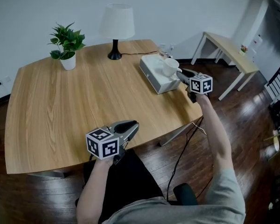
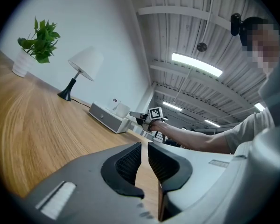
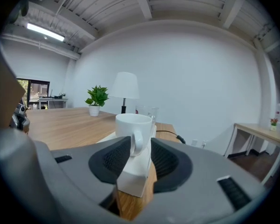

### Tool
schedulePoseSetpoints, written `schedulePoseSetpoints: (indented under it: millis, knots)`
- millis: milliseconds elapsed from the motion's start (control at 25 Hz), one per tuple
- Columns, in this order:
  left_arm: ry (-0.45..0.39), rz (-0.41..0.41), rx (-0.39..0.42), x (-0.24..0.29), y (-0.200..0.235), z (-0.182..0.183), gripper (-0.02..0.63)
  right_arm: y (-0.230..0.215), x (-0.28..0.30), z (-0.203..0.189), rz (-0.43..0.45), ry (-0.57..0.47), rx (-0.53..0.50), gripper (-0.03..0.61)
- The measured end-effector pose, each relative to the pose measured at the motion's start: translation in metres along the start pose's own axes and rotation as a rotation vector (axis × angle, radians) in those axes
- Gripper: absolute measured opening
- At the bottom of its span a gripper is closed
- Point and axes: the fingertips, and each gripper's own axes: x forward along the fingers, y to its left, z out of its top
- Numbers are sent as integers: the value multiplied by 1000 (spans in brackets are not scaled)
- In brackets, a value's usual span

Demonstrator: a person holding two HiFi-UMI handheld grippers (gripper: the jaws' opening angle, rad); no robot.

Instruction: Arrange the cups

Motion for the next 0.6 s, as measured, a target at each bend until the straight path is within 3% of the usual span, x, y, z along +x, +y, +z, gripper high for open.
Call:
schedulePoseSetpoints:
  millis: [160, 240, 400, 440, 520, 600]
  knots:
    - [2, -4, -6, 1, -1, 0, 54, -3, -35, 18, -81, -136, 93, 161]
    - [3, -4, -11, 0, 0, 0, 54, 25, -61, 37, -58, -271, 155, 112]
    - [-6, -10, -15, 0, 0, 2, 54, 146, -103, 69, 142, -476, 205, 103]
    - [-8, -11, -15, 0, 0, 2, 54, 179, -108, 71, 204, -505, 222, 73]
    - [-10, -11, -15, 1, 0, 2, 54, 239, -111, 68, 308, -535, 255, 71]
    - [-12, -10, -11, 1, 0, 3, 54, 279, -106, 59, 351, -535, 262, 71]
